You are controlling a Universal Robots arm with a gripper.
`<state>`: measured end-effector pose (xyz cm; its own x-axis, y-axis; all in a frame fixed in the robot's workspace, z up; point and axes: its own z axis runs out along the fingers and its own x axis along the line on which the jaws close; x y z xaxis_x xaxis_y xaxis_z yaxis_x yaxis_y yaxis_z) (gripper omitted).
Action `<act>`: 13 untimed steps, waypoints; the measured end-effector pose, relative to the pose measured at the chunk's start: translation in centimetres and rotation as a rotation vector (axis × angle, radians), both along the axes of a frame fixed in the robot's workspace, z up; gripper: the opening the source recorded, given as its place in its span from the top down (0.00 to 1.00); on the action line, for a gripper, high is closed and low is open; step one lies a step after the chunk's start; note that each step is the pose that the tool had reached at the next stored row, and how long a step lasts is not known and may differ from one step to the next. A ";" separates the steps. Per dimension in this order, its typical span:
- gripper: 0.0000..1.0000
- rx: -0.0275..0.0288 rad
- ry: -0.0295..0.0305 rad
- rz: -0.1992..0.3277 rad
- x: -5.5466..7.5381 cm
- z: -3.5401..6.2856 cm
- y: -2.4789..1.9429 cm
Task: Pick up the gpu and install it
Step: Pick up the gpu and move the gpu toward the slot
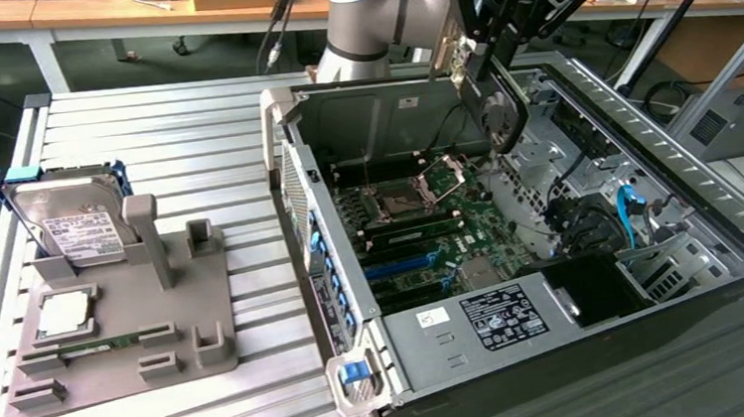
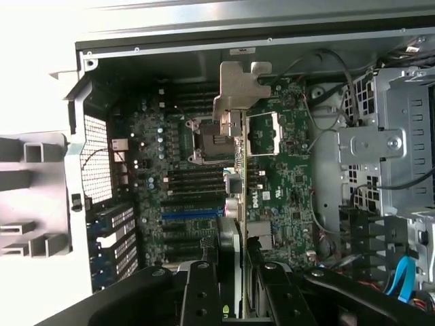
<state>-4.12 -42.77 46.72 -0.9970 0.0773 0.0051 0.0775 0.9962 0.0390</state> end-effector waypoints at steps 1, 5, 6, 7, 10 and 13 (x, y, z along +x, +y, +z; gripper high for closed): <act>0.73 -0.0001 0.0000 0.000 0.0 -0.09 0.00; 0.73 -0.0002 0.0000 0.000 0.0 -0.50 0.00; 0.73 -0.0003 0.0000 0.000 0.0 -0.60 0.00; 0.73 -0.0002 0.0000 0.000 0.0 -0.70 0.00; 0.73 -0.0006 0.0000 0.000 0.0 -1.12 0.00; 0.73 -0.0008 -0.0001 0.000 0.0 -1.45 0.00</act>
<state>-4.13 -42.77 45.27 -0.9970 0.0774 0.0049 0.0775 0.9963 0.0382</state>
